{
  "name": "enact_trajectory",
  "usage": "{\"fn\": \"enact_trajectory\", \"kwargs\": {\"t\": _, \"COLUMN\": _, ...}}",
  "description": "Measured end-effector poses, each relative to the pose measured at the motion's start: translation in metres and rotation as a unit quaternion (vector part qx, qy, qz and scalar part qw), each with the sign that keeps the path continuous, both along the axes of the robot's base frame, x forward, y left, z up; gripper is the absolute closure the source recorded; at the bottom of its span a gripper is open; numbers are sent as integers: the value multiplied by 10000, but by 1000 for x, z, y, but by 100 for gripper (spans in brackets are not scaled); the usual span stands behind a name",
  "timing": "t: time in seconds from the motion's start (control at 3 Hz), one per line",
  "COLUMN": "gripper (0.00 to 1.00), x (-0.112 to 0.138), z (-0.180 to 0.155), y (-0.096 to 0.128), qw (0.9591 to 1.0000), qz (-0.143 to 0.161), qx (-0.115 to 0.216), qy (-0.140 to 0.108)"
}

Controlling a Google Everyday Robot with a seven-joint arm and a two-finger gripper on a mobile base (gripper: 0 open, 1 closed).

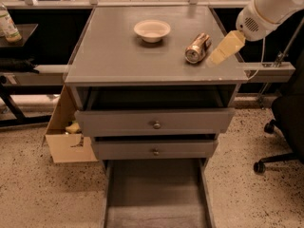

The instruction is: Place orange can into bottom drawer

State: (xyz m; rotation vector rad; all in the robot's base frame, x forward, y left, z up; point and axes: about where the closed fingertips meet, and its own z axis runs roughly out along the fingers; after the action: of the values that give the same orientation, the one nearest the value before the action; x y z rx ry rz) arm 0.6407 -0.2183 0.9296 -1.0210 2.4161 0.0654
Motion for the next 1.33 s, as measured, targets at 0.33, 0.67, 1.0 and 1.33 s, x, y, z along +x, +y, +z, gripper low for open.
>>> {"fn": "enact_trajectory", "kwargs": {"t": 0.33, "gripper": 0, "x": 45, "z": -19, "y": -22, "qw": 9939, "qz": -1046, "qx": 338, "qy": 56}}
{"fn": "enact_trajectory", "kwargs": {"t": 0.67, "gripper": 0, "x": 83, "z": -22, "y": -31, "qw": 9806, "qz": -1862, "qx": 605, "qy": 2}}
{"fn": "enact_trajectory", "kwargs": {"t": 1.0, "gripper": 0, "x": 87, "z": -22, "y": -31, "qw": 9768, "qz": -2026, "qx": 692, "qy": 14}}
{"fn": "enact_trajectory", "kwargs": {"t": 1.33, "gripper": 0, "x": 87, "z": -22, "y": -31, "qw": 9769, "qz": -2023, "qx": 691, "qy": 14}}
